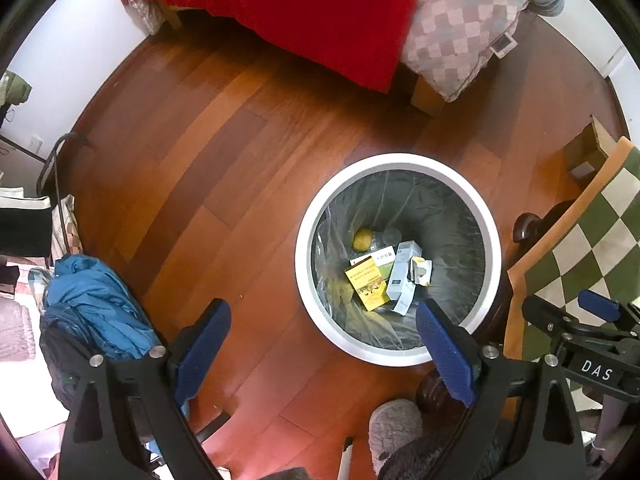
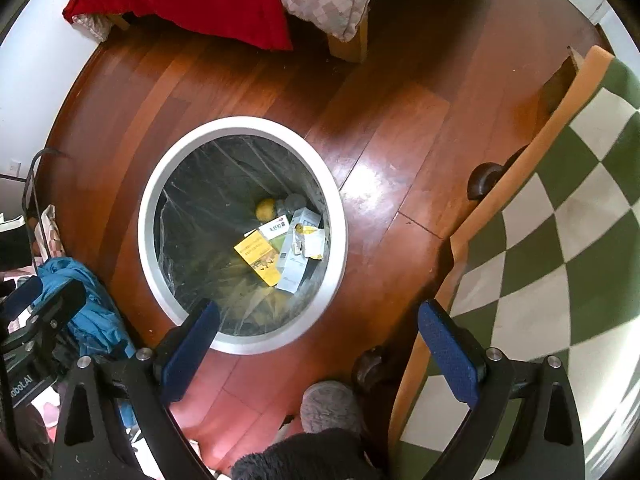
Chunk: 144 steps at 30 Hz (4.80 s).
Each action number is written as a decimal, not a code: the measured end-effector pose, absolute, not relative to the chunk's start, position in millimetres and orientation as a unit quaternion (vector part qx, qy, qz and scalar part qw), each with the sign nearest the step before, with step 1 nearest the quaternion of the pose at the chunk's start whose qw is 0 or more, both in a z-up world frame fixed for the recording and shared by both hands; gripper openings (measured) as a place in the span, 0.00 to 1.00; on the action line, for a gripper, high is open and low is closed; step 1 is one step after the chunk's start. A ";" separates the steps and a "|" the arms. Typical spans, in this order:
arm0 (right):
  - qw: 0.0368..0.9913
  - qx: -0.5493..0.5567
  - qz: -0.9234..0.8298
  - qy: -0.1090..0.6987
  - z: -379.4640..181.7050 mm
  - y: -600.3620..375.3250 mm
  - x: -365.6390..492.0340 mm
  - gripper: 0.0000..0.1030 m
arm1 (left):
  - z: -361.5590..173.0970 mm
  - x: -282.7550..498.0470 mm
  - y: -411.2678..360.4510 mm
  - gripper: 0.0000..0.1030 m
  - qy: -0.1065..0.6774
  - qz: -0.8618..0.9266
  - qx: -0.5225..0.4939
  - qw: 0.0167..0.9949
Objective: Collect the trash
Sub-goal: 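Open both tools to drop the lid and peel into the bin, then move both tools back over the table toward the remaining trash, then grasp the Perfectlands milk carton with the left tool while the right tool grasps the white box, then carry the milk carton and white box over the trash bin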
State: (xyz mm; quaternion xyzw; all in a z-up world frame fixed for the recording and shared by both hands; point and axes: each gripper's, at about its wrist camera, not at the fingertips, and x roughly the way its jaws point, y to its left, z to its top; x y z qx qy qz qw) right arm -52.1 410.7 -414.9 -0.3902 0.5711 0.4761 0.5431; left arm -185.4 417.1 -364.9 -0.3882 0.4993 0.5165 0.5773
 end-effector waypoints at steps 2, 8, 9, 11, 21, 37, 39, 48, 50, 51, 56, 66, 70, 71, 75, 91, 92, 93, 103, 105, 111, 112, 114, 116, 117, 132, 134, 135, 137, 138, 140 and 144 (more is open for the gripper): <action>0.548 -0.386 0.478 0.567 -403.9 406.0 -50.4 0.98 | -353.0 -184.9 412.6 0.92 0.494 0.519 -0.381 0.584; 0.575 -0.357 0.492 0.548 -356.7 386.9 -45.7 0.98 | -305.6 -184.6 391.3 0.92 0.470 0.528 -0.355 0.612; 0.578 -0.351 0.495 0.545 -348.1 382.9 -44.9 0.98 | -297.9 -184.6 387.6 0.92 0.465 0.531 -0.350 0.616; 0.589 -0.338 0.503 0.534 -326.2 371.6 -43.4 0.98 | -278.6 -185.7 377.7 0.92 0.452 0.535 -0.340 0.627; 0.624 -0.228 0.545 0.511 -219.0 286.0 -29.0 0.98 | -190.5 -177.1 308.2 0.92 0.392 0.546 -0.290 0.681; 0.725 -0.180 0.396 0.534 -187.9 52.9 202.6 0.98 | -219.9 66.2 172.9 0.92 0.454 0.422 -0.234 0.749; 0.721 -0.222 0.368 0.544 -205.7 31.3 243.4 0.97 | -231.0 108.2 154.0 0.92 0.474 0.404 -0.215 0.752; 0.665 -0.361 0.306 0.578 -288.9 -14.6 385.5 0.81 | -297.6 251.2 107.8 0.92 0.552 0.349 -0.180 0.735; 0.645 -0.389 0.312 0.579 -306.3 -9.0 399.2 0.81 | -308.3 265.1 106.9 0.92 0.561 0.350 -0.178 0.729; 0.635 -0.405 0.313 0.578 -315.0 -6.2 405.5 0.81 | -314.6 271.9 107.8 0.92 0.566 0.350 -0.178 0.725; 0.596 -0.497 0.322 0.542 -350.2 8.2 428.8 0.81 | -331.3 283.8 116.7 0.92 0.577 0.350 -0.184 0.714; 0.621 -0.315 0.321 0.642 -332.5 -12.5 471.4 0.42 | -321.0 287.8 127.7 0.92 0.574 0.315 -0.209 0.727; 0.649 -0.210 0.275 0.677 -319.0 -49.9 485.5 0.42 | -305.4 300.4 132.0 0.92 0.574 0.270 -0.252 0.731; 0.656 -0.183 0.262 0.684 -317.4 -59.3 490.3 0.42 | -300.8 305.9 134.0 0.92 0.572 0.260 -0.280 0.726; 0.705 -0.128 0.197 0.669 -301.3 -91.1 510.0 0.42 | -303.7 331.0 137.6 0.92 0.585 0.246 -0.340 0.694; 0.754 -0.047 0.085 0.650 -320.9 -91.6 516.7 0.42 | -354.3 385.9 167.6 0.90 0.561 0.296 -0.514 0.578; 0.755 -0.047 0.085 0.648 -320.2 -91.3 516.9 0.42 | -355.4 386.9 166.6 0.90 0.556 0.299 -0.511 0.584; 0.756 -0.047 0.086 0.647 -319.1 -91.2 516.4 0.42 | -354.6 387.8 164.5 0.83 0.555 0.304 -0.501 0.590; 0.732 -0.057 0.168 0.658 -311.4 -86.6 484.0 0.42 | -336.8 361.1 140.2 0.60 0.611 0.234 -0.331 0.680; 0.712 -0.057 0.197 0.671 -311.5 -84.3 467.9 0.42 | -334.4 346.3 132.1 0.60 0.627 0.213 -0.292 0.691; 0.688 -0.093 0.229 0.682 -314.5 -72.8 436.2 0.42 | -349.7 321.0 118.8 0.60 0.653 0.179 -0.291 0.676; 0.692 -0.103 0.230 0.677 -312.5 -69.5 432.4 0.43 | -351.6 319.8 116.8 0.61 0.648 0.182 -0.292 0.680; 0.691 -0.117 0.231 0.675 -314.5 -66.0 432.4 0.47 | -353.0 317.1 112.1 0.61 0.642 0.199 -0.291 0.681; 0.696 -0.127 0.229 0.669 -309.0 -64.0 429.9 0.50 | -352.0 302.8 106.9 0.61 0.639 0.206 -0.311 0.673; 0.700 -0.131 0.229 0.664 -305.5 -63.0 428.6 0.50 | -351.6 295.3 104.1 0.60 0.635 0.207 -0.320 0.672; 0.720 -0.144 0.262 0.626 -281.6 -49.7 410.3 0.39 | -314.4 279.8 70.4 0.47 0.583 0.230 -0.235 0.743; 0.726 -0.139 0.268 0.618 -271.9 -47.5 406.9 0.39 | -297.6 271.4 70.0 0.47 0.568 0.234 -0.221 0.757; 0.733 -0.133 0.272 0.609 -262.5 -45.4 401.9 0.39 | -290.0 267.7 70.8 0.47 0.562 0.236 -0.214 0.763; 0.741 -0.125 0.280 0.597 -249.1 -42.1 396.9 0.39 | -268.1 251.1 71.3 0.47 0.542 0.244 -0.198 0.780; 0.745 -0.121 0.284 0.592 -243.0 -39.9 393.3 0.39 | -256.4 242.2 89.5 0.47 0.536 0.246 -0.197 0.784; 0.749 -0.107 0.299 0.582 -227.0 -32.1 381.7 0.39 | -235.8 223.0 106.9 0.47 0.514 0.253 -0.200 0.795; 0.754 -0.095 0.331 0.560 -199.9 -8.0 353.4 0.39 | -205.6 214.3 156.4 0.47 0.481 0.269 -0.208 0.808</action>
